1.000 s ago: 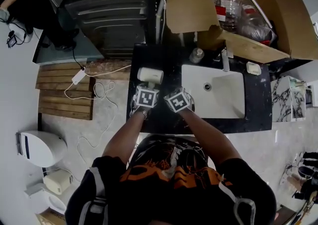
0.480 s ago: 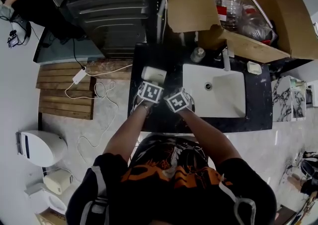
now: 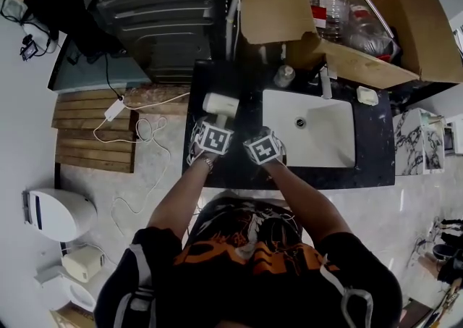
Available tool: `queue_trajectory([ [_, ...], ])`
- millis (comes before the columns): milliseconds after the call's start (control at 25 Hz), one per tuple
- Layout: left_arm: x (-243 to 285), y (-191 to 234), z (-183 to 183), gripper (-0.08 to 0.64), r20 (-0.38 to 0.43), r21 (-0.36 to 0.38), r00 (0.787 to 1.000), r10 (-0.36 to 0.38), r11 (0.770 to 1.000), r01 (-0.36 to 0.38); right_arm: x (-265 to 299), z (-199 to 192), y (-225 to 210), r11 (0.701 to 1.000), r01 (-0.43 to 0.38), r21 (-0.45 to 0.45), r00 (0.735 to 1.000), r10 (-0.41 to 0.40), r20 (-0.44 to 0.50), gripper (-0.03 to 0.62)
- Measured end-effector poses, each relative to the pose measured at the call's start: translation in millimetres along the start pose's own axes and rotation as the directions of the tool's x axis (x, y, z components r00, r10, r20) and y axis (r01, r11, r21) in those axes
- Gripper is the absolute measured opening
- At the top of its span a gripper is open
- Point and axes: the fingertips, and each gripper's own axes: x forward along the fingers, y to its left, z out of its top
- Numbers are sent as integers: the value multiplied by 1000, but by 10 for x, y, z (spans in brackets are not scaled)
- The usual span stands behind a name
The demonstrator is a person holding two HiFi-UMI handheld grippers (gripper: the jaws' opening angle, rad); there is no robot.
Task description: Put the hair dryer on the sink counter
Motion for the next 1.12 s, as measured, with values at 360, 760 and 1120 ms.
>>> queue_trajectory([
  [360,-477,-255,422,465,237,79,971,7,997,-26,-418,214,-62,999,37,-14,989,-34,146,14],
  [760,-1131,-785,832,462,419,146,904,-83,989,23,-1114,585,81,999,30,-17,940,-22,342,14],
  [1120,-1791,-1068,955,391,555,177,819,-142,983,51,-1935,832,25,997,62,37,855,-72,514,14],
])
